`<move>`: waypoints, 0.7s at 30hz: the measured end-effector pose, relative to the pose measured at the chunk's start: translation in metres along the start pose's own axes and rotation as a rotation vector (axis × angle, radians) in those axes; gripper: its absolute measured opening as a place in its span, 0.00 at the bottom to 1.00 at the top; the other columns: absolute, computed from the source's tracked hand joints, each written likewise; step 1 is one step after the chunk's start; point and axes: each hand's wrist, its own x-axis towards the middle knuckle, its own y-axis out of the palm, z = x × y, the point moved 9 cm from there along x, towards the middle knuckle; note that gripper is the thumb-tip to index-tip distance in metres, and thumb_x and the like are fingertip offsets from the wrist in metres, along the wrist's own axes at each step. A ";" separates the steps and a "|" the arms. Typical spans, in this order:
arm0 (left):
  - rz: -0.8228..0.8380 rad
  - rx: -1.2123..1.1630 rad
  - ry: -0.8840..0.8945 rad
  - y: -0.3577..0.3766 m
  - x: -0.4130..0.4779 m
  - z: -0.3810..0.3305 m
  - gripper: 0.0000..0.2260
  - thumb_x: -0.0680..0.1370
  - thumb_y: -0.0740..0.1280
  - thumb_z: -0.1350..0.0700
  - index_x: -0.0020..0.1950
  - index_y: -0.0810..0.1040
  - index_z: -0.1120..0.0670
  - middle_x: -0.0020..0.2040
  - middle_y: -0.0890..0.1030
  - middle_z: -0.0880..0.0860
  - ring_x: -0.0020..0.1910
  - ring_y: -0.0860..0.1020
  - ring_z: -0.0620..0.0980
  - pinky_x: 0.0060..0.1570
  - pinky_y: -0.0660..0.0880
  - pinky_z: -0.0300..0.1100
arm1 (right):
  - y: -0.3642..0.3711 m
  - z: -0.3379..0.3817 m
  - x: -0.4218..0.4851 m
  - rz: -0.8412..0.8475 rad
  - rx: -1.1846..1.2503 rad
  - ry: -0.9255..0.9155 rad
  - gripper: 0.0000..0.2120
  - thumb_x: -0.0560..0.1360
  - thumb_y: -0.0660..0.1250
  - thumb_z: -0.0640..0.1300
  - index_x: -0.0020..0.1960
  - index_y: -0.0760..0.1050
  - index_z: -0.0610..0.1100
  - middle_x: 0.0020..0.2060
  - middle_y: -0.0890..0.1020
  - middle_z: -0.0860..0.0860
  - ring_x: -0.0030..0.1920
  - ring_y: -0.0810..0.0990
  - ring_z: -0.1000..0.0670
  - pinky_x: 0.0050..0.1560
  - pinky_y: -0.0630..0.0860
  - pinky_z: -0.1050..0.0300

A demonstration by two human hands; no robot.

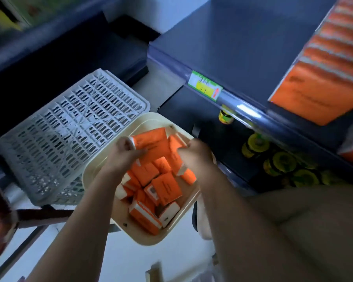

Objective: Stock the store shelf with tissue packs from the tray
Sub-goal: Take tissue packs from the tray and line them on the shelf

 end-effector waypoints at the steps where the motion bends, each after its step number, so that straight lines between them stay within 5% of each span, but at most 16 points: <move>1: 0.026 -0.059 0.034 0.000 -0.008 -0.014 0.25 0.65 0.78 0.55 0.60 0.75 0.54 0.47 0.83 0.57 0.43 0.83 0.57 0.35 0.77 0.46 | -0.010 0.008 -0.007 -0.029 0.025 -0.025 0.14 0.72 0.66 0.51 0.51 0.79 0.43 0.42 0.85 0.47 0.43 0.85 0.44 0.35 0.75 0.60; 5: 0.097 -0.219 0.193 -0.004 -0.043 -0.074 0.26 0.76 0.71 0.68 0.67 0.75 0.45 0.48 0.84 0.52 0.43 0.82 0.48 0.38 0.78 0.42 | -0.071 0.041 -0.048 -0.157 0.049 -0.157 0.06 0.75 0.67 0.47 0.49 0.78 0.45 0.42 0.82 0.50 0.42 0.83 0.46 0.39 0.76 0.56; 8: 0.201 -0.235 0.333 -0.001 -0.069 -0.120 0.20 0.75 0.73 0.68 0.61 0.77 0.49 0.48 0.84 0.52 0.47 0.80 0.55 0.49 0.75 0.53 | -0.123 0.062 -0.083 -0.277 0.060 -0.289 0.06 0.75 0.69 0.48 0.49 0.80 0.46 0.41 0.83 0.52 0.42 0.82 0.50 0.45 0.76 0.54; 15: 0.336 -0.201 0.682 0.031 -0.130 -0.244 0.18 0.69 0.71 0.67 0.58 0.78 0.54 0.49 0.81 0.53 0.49 0.79 0.50 0.48 0.75 0.50 | -0.268 0.094 -0.168 -0.513 0.163 -0.605 0.05 0.75 0.71 0.45 0.51 0.80 0.51 0.43 0.85 0.54 0.46 0.84 0.50 0.52 0.80 0.43; 19: 0.426 -0.134 0.830 0.073 -0.153 -0.301 0.19 0.72 0.74 0.68 0.60 0.78 0.55 0.54 0.82 0.59 0.52 0.81 0.57 0.53 0.78 0.57 | -0.345 0.082 -0.233 -0.741 0.105 -0.714 0.09 0.76 0.74 0.46 0.55 0.80 0.54 0.48 0.86 0.58 0.51 0.84 0.55 0.57 0.79 0.49; 21: 0.444 -0.073 0.883 0.099 -0.161 -0.321 0.19 0.72 0.76 0.66 0.59 0.80 0.50 0.54 0.83 0.55 0.53 0.82 0.55 0.54 0.80 0.52 | -0.375 0.066 -0.256 -0.810 0.067 -0.717 0.10 0.77 0.73 0.45 0.57 0.80 0.55 0.50 0.85 0.61 0.54 0.83 0.59 0.59 0.78 0.53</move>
